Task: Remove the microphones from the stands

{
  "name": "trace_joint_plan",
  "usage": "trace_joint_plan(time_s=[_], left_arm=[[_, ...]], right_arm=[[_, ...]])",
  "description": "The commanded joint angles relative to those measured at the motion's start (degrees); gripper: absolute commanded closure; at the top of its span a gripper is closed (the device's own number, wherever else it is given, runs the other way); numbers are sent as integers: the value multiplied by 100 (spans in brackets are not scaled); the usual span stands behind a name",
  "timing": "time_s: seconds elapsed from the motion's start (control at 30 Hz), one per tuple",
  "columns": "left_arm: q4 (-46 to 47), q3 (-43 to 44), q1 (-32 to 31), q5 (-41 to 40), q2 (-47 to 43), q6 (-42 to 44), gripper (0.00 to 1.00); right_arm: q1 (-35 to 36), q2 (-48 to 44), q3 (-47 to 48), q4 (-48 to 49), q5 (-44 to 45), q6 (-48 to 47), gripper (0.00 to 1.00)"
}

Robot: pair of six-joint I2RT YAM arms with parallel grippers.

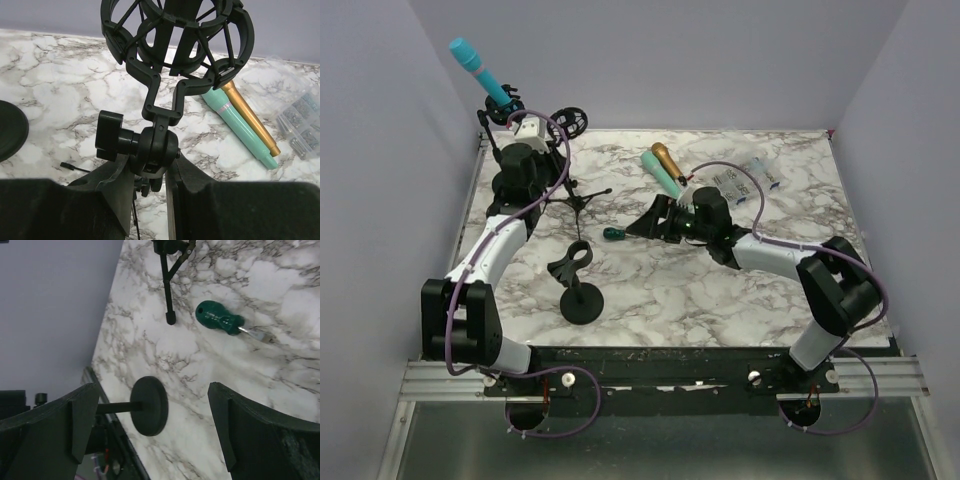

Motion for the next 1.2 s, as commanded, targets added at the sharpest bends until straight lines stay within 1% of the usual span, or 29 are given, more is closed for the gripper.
trace_joint_plan(time_s=[0.0,0.07,0.13,0.2,0.37,0.4,0.47,0.5,0.53,0.67,0.73,0.8,0.9,1.03,1.17], left_arm=[[-840,-57,-110,229,-158,-542,98],[-1170,74,-155,163,-155,-505,97],[-1559,231,-256,-136,-181,-319,96],[-1735,264,-362,-467,-258,-169,95],[-1871,122,-741,-875,-441,-99,93],[-1945,104,-792,-1083,-461,-163,88],[-2097,105,-858,-1468,-486,-282,68],[-2139,117,-863,-1501,-507,-323,62],[-2173,136,-863,-1486,-541,-374,56],[-2225,174,-881,-1268,-752,-480,37],[-2241,173,-881,-1118,-875,-535,22],[-2358,248,-881,-897,-1016,-579,13],[-2509,325,-872,-758,-1379,-599,7],[-2363,427,-749,-443,-1943,-474,5],[-2207,755,-692,-487,-2166,-134,5]], right_arm=[[19,533,75,1286,-847,1801,1],[57,741,95,1719,-975,2291,1],[101,896,152,1938,-1008,2602,3],[145,986,226,1930,-923,2682,4],[302,1066,394,1579,-580,2559,4],[329,1107,438,1563,-559,2581,4],[364,1197,512,1592,-574,2694,4],[375,1250,541,1616,-584,2753,4],[380,1289,573,1639,-592,2808,4],[398,1400,666,1667,-569,2973,3],[393,1480,743,1676,-566,3050,3],[391,1598,865,1676,-600,3147,3],[394,1797,1111,1650,-619,3286,3],[396,2210,1499,1834,-750,3732,3],[394,2741,2053,2007,-805,4347,4]])
